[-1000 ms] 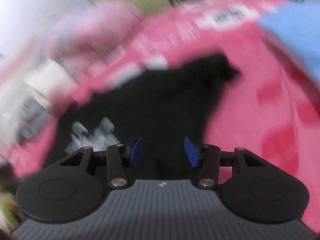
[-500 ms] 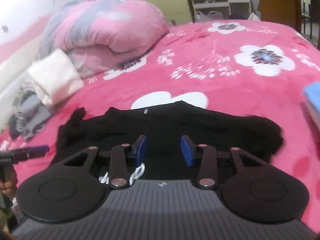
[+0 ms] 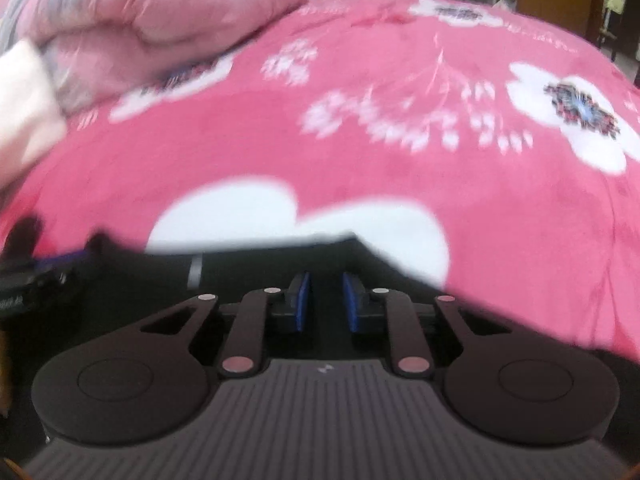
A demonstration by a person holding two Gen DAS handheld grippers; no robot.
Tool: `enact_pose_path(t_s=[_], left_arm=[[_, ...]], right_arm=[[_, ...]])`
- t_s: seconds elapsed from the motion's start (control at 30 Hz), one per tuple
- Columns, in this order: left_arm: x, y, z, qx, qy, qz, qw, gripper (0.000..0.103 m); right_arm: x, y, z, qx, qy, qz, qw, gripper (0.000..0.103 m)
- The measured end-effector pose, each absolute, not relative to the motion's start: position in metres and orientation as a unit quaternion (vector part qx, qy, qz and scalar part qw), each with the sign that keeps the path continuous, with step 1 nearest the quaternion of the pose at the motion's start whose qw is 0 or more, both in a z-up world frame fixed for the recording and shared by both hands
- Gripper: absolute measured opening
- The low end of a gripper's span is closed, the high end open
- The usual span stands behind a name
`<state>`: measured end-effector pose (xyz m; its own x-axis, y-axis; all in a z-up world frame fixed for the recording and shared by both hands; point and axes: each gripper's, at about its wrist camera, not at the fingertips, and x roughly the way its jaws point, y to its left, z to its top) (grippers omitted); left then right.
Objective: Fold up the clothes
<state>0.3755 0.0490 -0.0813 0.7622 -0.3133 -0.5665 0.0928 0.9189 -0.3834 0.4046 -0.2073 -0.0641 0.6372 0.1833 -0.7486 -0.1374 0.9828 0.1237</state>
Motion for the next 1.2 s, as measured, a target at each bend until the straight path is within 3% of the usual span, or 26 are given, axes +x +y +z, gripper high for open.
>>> enact_pose_path(t_s=[0.2, 0.33, 0.5, 0.63, 0.7, 1.2], left_arm=[[0.385, 0.055, -0.081, -0.188, 0.304, -0.099, 0.929, 0.043], [0.357, 0.068, -0.057, -0.175, 0.288, -0.098, 0.936, 0.056], [0.318, 0.071, -0.045, -0.144, 0.306, -0.133, 0.932, 0.058], [0.307, 0.061, -0.064, -0.098, 0.309, -0.137, 0.936, 0.058], [0.309, 0.06, -0.071, -0.093, 0.316, -0.139, 0.934, 0.058], [0.31, 0.08, -0.081, -0.154, 0.305, -0.16, 0.926, 0.058]], right_arm=[[0.444, -0.216, -0.071, 0.093, 0.393, 0.056, 0.913, 0.015], [0.43, -0.222, -0.051, 0.11, 0.376, 0.056, 0.918, 0.019], [0.403, -0.195, -0.023, 0.016, 0.373, 0.161, 0.914, 0.02], [0.394, -0.159, -0.029, -0.101, 0.372, 0.228, 0.894, 0.032], [0.396, -0.147, -0.034, -0.148, 0.372, 0.241, 0.884, 0.033], [0.414, -0.123, -0.044, -0.255, 0.425, 0.318, 0.808, 0.033]])
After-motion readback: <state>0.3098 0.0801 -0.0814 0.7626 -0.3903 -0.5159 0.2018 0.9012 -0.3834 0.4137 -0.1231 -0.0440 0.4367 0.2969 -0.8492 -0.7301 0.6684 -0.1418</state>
